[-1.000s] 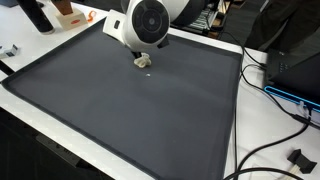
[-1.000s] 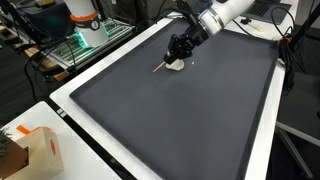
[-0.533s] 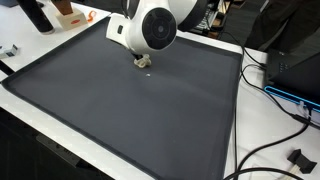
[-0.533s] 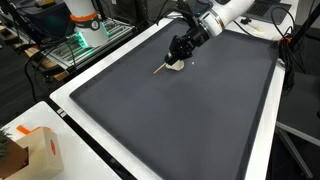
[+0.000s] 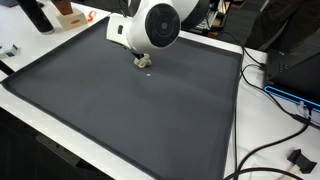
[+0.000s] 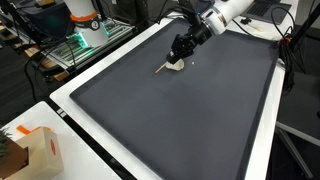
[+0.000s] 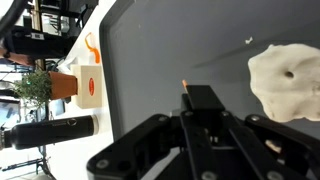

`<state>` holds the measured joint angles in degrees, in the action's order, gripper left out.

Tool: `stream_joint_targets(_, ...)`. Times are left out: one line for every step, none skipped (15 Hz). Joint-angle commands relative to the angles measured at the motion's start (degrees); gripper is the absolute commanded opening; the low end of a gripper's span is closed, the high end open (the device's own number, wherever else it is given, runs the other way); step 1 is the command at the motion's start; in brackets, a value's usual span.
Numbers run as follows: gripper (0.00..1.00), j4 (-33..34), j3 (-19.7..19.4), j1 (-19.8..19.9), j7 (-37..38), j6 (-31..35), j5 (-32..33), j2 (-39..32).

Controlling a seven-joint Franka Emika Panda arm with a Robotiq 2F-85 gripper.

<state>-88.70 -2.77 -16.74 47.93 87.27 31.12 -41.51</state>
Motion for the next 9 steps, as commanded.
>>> stream_joint_targets(0.03,-1.28,0.27,-0.04,-3.31,0.44,1.31,1.61)
stream_joint_targets(0.03,-1.56,0.34,0.06,-4.24,0.62,1.26,2.0)
stream_joint_targets(0.03,-1.83,0.45,0.19,-5.35,0.84,1.14,2.47)
stream_joint_targets(0.03,-1.93,0.47,0.25,-6.22,0.94,1.06,2.82)
stream_joint_targets(0.03,-2.23,0.59,0.4,-7.43,1.26,0.92,3.37)
stream_joint_targets(0.03,-2.38,0.64,0.47,-8.45,1.39,0.82,3.8)
stream_joint_targets(0.03,-2.54,0.71,0.57,-9.54,1.58,0.69,4.25)
stream_joint_targets(0.03,-2.84,0.82,0.69,-10.65,1.94,0.55,4.78)
stream_joint_targets(0.03,-3.12,0.89,0.78,-11.64,2.27,0.41,5.28)
